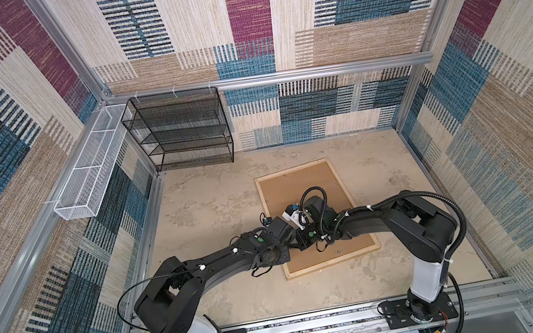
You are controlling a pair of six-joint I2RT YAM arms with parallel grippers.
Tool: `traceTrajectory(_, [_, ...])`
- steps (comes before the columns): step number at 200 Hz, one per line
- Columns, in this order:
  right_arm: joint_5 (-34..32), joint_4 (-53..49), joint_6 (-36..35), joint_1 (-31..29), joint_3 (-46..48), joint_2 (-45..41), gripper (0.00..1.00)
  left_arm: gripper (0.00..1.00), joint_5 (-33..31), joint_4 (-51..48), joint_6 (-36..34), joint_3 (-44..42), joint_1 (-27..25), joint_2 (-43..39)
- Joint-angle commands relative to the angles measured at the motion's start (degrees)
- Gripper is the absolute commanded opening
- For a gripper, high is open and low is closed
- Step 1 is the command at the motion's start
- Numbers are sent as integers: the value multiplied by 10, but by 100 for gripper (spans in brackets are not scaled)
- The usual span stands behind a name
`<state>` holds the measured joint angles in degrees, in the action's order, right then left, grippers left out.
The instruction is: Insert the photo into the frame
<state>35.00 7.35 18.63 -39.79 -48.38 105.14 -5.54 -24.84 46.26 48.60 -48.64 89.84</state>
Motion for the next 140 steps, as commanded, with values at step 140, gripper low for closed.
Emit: traceTrajectory(140, [-139, 5, 113, -11, 38, 18, 0, 12, 34, -11, -13, -5, 0, 27])
